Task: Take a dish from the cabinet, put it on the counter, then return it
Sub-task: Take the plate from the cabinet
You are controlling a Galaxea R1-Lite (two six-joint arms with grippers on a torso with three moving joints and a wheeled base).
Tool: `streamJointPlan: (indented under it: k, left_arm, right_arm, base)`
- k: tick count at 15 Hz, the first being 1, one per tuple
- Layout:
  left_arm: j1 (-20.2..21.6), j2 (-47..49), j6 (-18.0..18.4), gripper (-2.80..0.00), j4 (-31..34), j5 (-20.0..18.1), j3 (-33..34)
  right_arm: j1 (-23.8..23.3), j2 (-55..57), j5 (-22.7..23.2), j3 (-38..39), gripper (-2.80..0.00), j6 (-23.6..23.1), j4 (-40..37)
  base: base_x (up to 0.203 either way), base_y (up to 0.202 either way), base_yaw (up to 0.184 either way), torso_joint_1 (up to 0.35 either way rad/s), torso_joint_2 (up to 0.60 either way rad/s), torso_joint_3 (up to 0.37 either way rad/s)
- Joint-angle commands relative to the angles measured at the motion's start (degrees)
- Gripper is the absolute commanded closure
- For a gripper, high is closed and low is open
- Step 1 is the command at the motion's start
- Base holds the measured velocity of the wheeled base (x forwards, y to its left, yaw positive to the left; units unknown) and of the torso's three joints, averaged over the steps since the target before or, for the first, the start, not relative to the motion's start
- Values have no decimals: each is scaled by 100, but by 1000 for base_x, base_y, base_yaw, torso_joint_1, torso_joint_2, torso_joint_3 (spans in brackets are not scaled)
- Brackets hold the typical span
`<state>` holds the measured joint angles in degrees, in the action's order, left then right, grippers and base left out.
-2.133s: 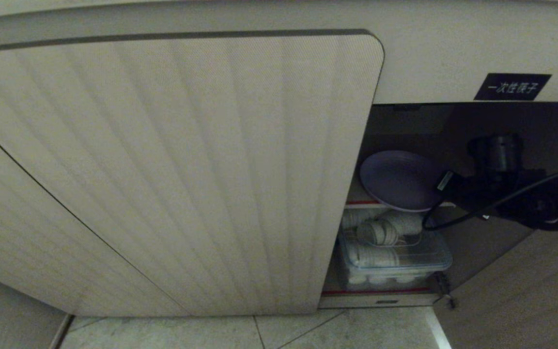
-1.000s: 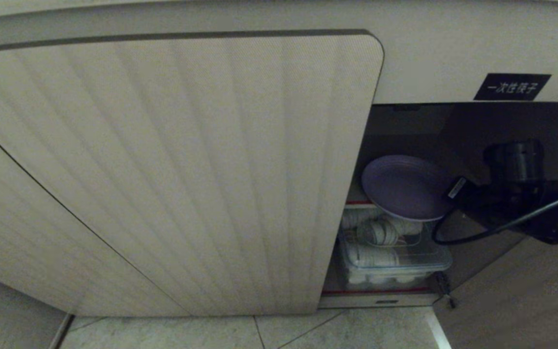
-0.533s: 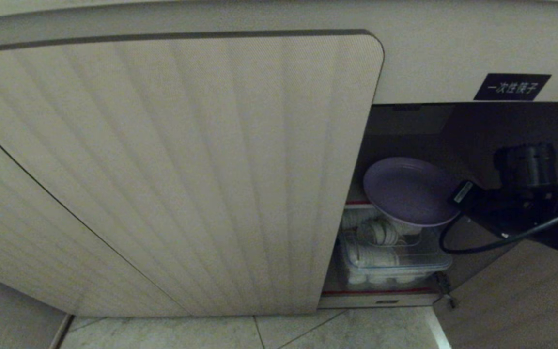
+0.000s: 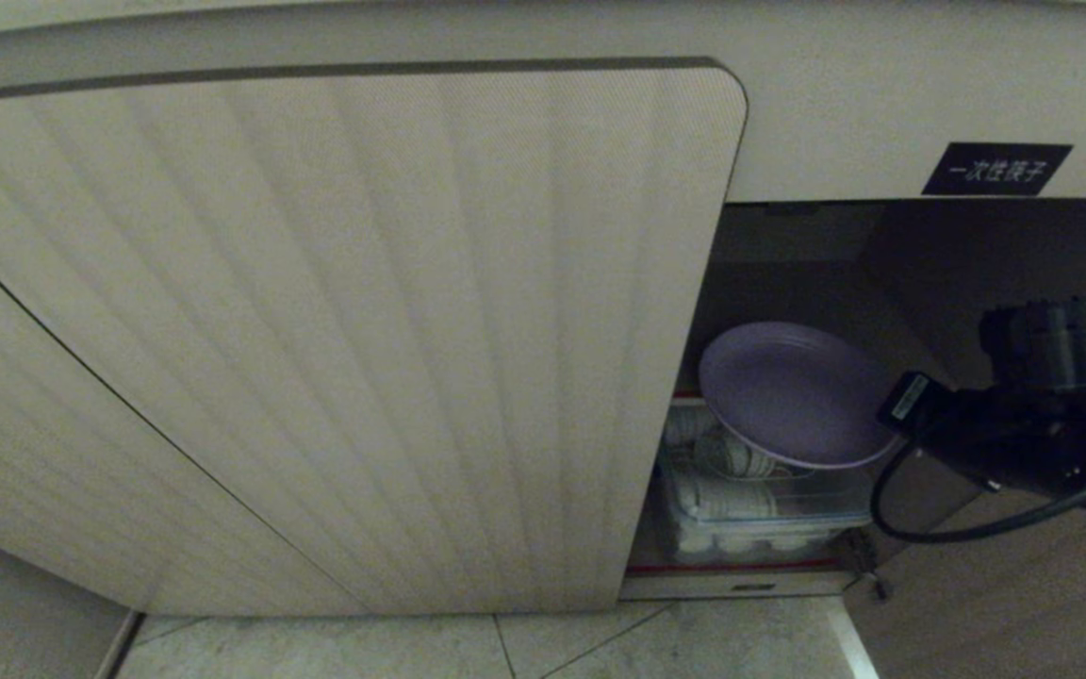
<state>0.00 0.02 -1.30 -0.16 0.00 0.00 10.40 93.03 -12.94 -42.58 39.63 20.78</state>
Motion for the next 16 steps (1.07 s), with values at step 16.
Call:
streamJointPlan:
  k: [16]
  left_arm:
    - [0,-2,-2,0,-2,0,0]
  right_arm:
    - [192,-1168,54,1376,0,-237,1]
  base:
    - [0,0,0,0,0,0]
